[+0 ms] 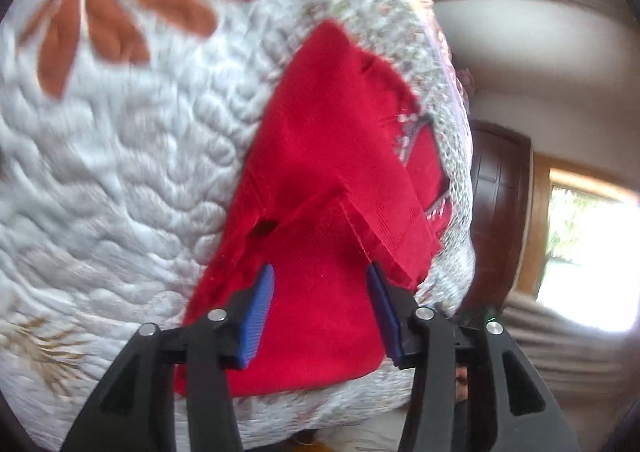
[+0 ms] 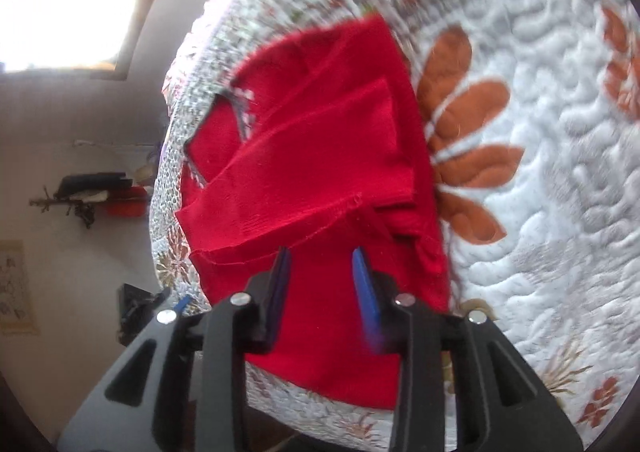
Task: Fold small clothes
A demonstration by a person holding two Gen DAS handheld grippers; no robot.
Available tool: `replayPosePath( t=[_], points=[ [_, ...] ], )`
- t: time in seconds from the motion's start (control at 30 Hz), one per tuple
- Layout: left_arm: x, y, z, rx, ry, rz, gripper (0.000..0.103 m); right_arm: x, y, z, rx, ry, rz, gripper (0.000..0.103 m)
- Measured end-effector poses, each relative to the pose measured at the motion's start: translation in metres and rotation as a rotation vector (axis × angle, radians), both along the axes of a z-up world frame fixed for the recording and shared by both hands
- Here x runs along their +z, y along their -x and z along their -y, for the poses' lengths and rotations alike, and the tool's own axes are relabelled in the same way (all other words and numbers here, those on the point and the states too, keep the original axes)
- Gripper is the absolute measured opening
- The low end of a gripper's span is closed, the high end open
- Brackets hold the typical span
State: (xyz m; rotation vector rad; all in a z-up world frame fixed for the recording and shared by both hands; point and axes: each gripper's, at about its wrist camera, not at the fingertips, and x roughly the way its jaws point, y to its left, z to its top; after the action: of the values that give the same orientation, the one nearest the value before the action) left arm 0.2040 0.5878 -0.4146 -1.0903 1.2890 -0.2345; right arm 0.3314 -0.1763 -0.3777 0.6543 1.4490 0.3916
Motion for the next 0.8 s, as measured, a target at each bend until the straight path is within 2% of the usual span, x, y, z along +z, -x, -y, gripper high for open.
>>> replayPosePath(
  t=[0.07, 0.17, 0.37, 0.47, 0.8],
  points=[
    [0.013, -0.003, 0.005, -0.065, -0.086, 0.038, 0.056, 0.011, -0.001, -0.004, 0.057, 0.065, 0.048, 0.040],
    [0.025, -0.017, 0.023, -0.219, -0.249, 0.104, 0.057, 0.016, -0.002, -0.015, 0.145, 0.156, 0.109, 0.048],
    [0.013, -0.052, 0.069, -0.447, -0.415, 0.188, 0.057, 0.002, -0.003, -0.039, 0.310, 0.292, 0.203, 0.048],
    [0.001, -0.061, 0.077, -0.505, -0.453, 0.193, 0.057, -0.003, -0.007, -0.045, 0.380, 0.327, 0.241, 0.048],
    [-0.008, -0.061, 0.076, -0.521, -0.469, 0.209, 0.055, -0.017, -0.015, -0.056, 0.484, 0.311, 0.278, 0.049]
  ],
)
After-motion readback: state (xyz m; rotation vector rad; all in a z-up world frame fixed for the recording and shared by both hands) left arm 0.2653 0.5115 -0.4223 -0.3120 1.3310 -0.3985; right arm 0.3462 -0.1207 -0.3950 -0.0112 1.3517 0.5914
